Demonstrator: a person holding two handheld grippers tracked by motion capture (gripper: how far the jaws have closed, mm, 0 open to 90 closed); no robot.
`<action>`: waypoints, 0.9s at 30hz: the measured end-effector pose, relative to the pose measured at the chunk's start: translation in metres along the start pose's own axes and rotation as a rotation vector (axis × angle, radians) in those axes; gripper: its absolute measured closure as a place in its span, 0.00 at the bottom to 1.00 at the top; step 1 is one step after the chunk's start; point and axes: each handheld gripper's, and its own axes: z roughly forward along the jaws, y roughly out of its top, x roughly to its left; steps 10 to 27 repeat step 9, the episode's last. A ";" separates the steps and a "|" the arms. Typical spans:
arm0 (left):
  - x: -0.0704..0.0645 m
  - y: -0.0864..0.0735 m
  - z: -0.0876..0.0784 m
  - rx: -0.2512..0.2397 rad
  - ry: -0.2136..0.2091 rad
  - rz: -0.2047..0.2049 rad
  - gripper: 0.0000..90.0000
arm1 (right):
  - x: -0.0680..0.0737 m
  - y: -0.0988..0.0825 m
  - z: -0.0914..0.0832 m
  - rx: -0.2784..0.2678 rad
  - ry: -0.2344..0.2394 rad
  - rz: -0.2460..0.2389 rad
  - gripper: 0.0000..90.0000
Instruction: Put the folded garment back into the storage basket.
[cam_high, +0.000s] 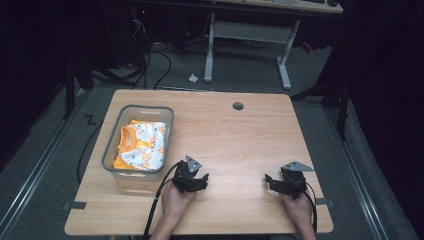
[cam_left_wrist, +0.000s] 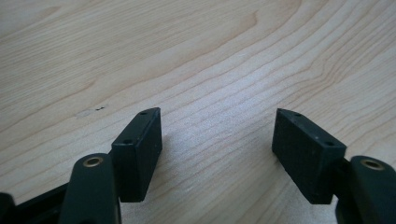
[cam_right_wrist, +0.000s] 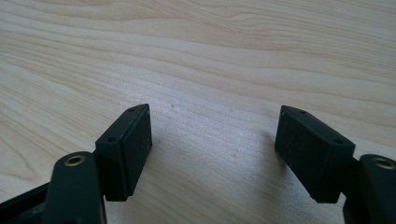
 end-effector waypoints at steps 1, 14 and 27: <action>0.000 0.000 0.000 -0.002 0.000 -0.002 0.37 | 0.000 0.000 0.000 0.000 0.000 0.000 0.31; 0.000 0.000 0.000 0.000 -0.003 -0.001 0.37 | 0.000 0.000 0.000 0.000 0.000 0.000 0.31; 0.000 0.000 0.000 0.000 -0.003 -0.001 0.37 | 0.000 0.000 0.000 0.000 0.000 0.000 0.31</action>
